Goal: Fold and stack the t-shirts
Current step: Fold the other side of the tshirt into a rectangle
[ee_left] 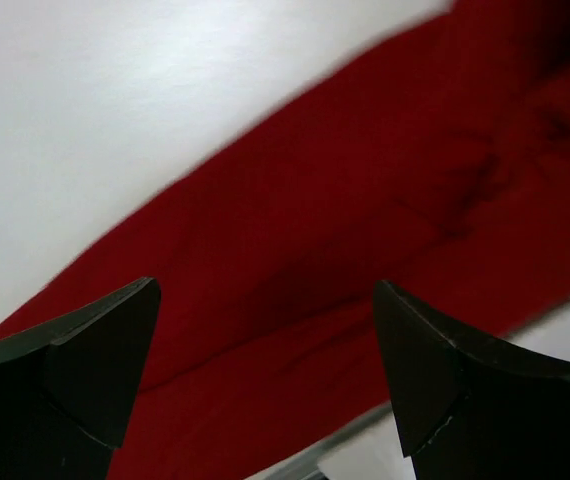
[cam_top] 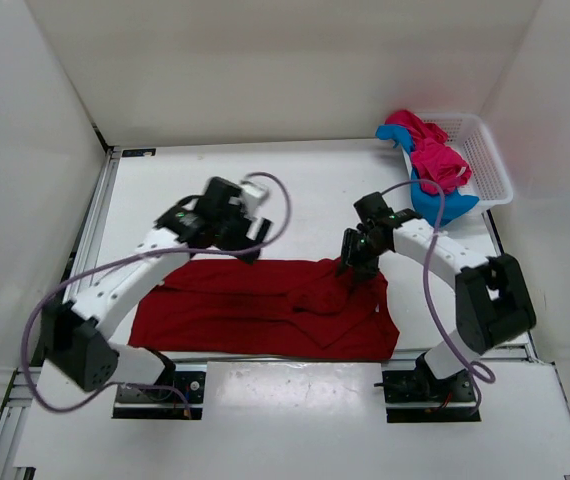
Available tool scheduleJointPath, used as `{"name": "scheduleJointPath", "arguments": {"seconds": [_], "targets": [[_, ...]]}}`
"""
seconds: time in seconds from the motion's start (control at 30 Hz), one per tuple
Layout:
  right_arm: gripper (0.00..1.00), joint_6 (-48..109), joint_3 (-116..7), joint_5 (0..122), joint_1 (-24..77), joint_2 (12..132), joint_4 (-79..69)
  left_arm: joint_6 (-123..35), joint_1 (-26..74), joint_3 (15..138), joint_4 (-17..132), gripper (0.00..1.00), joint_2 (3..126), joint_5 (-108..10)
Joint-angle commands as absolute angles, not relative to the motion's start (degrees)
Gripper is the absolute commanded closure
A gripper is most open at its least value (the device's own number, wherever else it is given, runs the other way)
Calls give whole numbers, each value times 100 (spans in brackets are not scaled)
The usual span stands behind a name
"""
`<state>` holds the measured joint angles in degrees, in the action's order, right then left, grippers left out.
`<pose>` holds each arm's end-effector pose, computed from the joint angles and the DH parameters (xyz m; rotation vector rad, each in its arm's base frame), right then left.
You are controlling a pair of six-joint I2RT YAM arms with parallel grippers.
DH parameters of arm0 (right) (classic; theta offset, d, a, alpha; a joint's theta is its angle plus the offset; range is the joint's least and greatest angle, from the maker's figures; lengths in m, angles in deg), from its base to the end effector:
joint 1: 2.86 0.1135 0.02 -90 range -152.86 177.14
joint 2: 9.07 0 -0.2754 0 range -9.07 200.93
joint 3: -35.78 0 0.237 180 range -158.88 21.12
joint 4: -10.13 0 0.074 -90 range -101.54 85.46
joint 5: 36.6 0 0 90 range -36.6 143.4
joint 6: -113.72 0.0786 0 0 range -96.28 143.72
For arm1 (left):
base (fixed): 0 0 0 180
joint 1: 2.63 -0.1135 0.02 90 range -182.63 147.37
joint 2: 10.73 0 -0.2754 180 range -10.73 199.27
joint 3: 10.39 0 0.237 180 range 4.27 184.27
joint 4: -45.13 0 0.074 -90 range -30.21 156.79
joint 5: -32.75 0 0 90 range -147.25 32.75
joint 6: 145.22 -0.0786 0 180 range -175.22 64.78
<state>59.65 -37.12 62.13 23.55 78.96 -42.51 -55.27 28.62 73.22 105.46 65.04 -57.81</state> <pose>0.2604 0.1427 0.1865 0.1939 2.8432 0.4759 0.2398 -0.1446 0.2917 0.6704 2.4084 -0.2165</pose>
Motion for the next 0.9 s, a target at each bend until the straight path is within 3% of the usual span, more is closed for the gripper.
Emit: {"name": "scheduleJointPath", "arguments": {"seconds": [0.0, 0.33, 0.43, 0.57, 0.6, 0.63, 0.67, 0.7, 0.77, 0.87], "targets": [[46, 6046, -4251, 6334, 2351, 8198, -4373, -5522, 3689, 7817, 10998, 3, 7475, -4768], [28, 6222, -4049, 6500, 2290, 8611, -4628, -5522, 4834, 8338, 10426, 3, 9183, -4240], [28, 6222, -4102, 6614, 2289, 8769, -4751, -5522, 4897, 8399, 10321, 12, 9334, -4240], [46, 6090, -4102, 6738, 2289, 8972, -4804, -5522, 4897, 8452, 10321, 45, 9492, -4240], [58, 6038, -4102, 6738, 2289, 9050, -4804, -5522, 4897, 8452, 10321, 50, 9492, -4179], [63, 6037, -4102, 6738, 2237, 9103, -4804, -5522, 4897, 8452, 10321, 55, 9492, -4178], [69, 6037, -4102, 6738, 2237, 9104, -4804, -5522, 4897, 8391, 10321, 69, 9492, -4178], [80, 6037, -4041, 6738, 2237, 9104, -4804, -5522, 4897, 8390, 10321, 76, 9492, -4178], [90, 6037, -3988, 6738, 2176, 9104, -4752, -5522, 4897, 8338, 10321, 90, 9492, -4178], [100, 5985, -3988, 6738, 2175, 8938, -4751, -5522, 4897, 8338, 10321, 90, 9439, -4178]]}}
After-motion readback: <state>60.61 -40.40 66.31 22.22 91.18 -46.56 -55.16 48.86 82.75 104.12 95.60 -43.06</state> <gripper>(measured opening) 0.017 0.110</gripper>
